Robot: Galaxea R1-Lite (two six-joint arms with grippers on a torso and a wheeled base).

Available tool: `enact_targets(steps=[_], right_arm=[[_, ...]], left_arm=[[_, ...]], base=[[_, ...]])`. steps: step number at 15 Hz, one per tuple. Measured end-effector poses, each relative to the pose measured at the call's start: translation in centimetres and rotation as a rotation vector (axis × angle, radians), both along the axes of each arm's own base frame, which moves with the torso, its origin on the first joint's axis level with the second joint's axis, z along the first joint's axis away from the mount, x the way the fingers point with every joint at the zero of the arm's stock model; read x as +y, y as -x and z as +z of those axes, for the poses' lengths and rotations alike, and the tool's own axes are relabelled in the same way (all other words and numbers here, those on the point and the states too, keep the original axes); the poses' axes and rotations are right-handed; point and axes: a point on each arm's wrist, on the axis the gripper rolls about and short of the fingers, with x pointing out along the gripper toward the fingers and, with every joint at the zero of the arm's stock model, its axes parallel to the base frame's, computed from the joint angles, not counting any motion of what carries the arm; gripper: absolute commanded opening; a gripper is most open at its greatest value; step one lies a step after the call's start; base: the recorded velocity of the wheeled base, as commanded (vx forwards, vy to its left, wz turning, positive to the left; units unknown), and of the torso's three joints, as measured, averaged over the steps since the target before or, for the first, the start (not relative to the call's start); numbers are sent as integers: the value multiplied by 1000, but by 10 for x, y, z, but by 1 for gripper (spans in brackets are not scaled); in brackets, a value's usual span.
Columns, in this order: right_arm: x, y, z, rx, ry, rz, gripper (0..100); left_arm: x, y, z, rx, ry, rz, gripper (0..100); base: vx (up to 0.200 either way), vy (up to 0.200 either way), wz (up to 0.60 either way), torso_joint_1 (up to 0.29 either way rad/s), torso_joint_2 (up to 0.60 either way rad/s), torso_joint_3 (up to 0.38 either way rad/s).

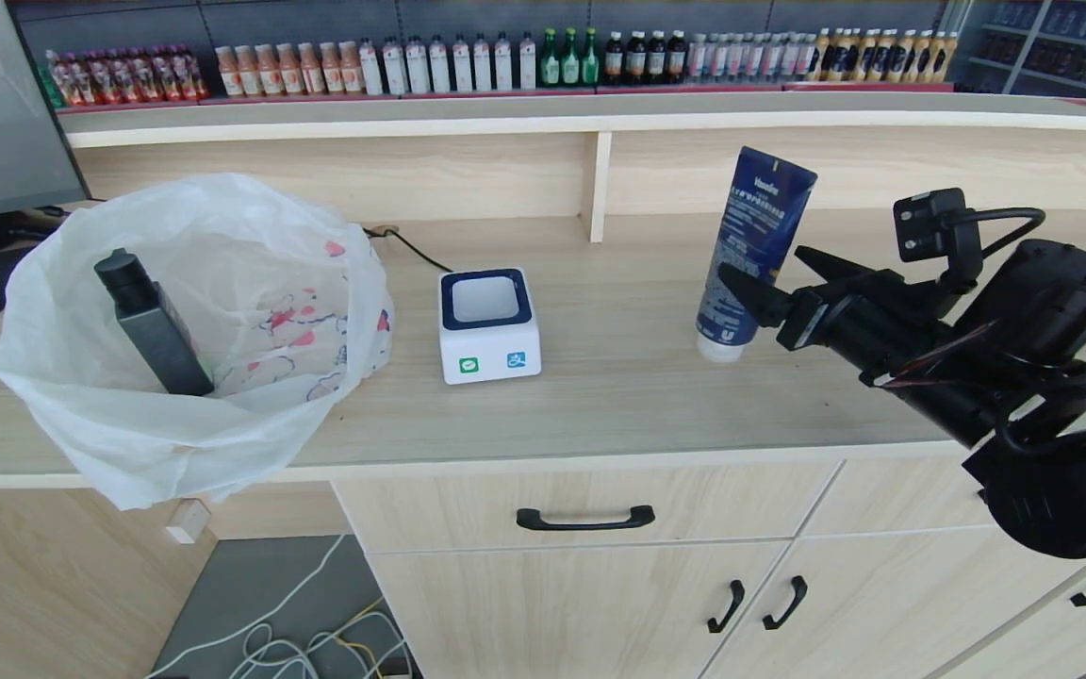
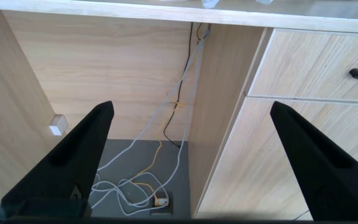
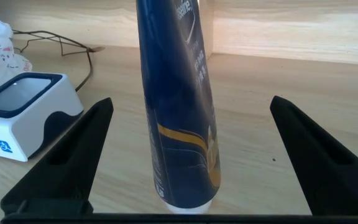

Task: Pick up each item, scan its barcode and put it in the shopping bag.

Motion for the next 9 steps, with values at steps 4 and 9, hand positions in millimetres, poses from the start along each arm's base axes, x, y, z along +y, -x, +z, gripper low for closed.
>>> enact_targets(steps=[4,9], right_arm=[[4,-11,-5,2,3,9,100],[8,-25,-8,-6,10,22,100]], left_arm=[[0,0,0,0,0,0,100],[0,0,0,0,0,0,100]], base=[[0,0,0,0,0,0],[0,0,0,0,0,0]])
